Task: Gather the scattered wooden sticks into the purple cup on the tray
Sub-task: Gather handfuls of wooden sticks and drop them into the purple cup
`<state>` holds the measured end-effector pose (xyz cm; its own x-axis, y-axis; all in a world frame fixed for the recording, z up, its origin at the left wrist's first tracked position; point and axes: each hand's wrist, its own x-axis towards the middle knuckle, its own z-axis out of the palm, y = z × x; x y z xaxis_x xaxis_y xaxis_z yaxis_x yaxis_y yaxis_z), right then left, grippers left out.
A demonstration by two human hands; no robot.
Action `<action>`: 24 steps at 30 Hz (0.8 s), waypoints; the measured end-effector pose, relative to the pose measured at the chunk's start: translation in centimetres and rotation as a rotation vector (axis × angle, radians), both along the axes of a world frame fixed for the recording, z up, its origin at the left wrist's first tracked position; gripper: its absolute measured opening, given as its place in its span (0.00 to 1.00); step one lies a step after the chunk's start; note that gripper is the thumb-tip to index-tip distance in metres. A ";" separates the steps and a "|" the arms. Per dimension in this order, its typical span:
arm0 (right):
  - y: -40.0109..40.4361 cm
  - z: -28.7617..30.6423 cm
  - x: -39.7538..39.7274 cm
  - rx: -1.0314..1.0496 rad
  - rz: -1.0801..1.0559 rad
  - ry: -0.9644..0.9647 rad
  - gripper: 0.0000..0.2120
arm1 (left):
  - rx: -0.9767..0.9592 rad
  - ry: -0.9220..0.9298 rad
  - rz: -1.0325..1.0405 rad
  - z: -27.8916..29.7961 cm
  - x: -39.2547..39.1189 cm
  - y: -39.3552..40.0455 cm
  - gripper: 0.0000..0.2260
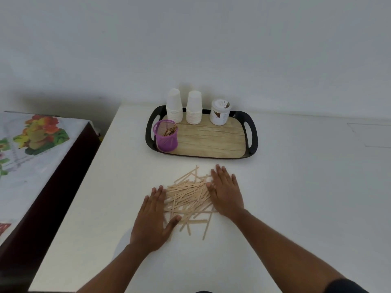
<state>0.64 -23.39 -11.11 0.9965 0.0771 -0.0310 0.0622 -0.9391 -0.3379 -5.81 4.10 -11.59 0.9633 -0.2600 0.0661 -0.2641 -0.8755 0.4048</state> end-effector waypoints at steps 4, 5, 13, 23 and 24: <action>2.5 0.3 -2.6 0.033 0.129 0.007 0.36 | 0.033 0.014 0.005 -0.1 -0.2 -0.9 0.40; 2.8 0.3 -3.2 0.059 0.166 0.000 0.35 | 0.015 0.016 -0.001 0.0 -0.3 -0.9 0.39; -2.4 2.7 -6.1 0.130 0.422 0.001 0.54 | -0.076 0.057 -0.042 0.8 -2.0 1.5 0.42; -1.6 2.8 -4.0 -0.108 0.462 0.056 0.65 | 0.089 0.131 -0.192 1.8 0.1 2.7 0.61; -1.0 2.8 -3.4 -0.111 0.449 0.054 0.65 | 0.109 0.128 -0.185 1.7 0.5 2.4 0.61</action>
